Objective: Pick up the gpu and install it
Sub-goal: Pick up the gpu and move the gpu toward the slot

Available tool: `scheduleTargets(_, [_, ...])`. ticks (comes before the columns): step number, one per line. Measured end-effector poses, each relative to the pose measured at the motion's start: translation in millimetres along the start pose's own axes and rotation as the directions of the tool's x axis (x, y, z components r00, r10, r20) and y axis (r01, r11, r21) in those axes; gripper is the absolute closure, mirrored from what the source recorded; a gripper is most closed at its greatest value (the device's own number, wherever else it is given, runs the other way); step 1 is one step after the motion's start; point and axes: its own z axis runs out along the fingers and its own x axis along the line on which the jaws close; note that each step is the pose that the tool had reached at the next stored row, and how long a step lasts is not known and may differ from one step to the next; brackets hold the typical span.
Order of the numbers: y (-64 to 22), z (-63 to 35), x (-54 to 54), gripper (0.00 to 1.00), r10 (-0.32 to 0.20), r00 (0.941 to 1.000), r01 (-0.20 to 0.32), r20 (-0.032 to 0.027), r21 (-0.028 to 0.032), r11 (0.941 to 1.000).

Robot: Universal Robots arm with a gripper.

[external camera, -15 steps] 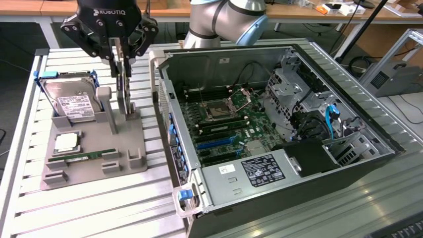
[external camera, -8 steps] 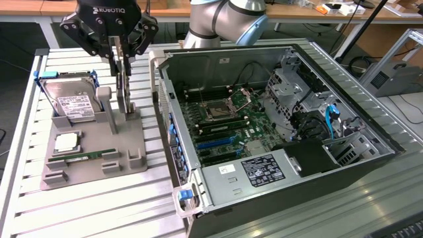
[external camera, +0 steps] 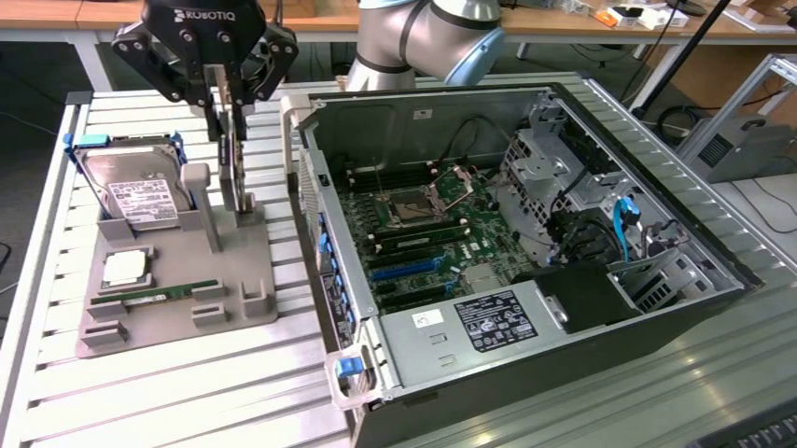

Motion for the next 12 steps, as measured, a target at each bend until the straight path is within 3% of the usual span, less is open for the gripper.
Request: scheduleTargets(12, [-0.1,-4.4,0.0,0.73,0.000,1.0000,0.000,0.0000,-0.0008,1.0000])
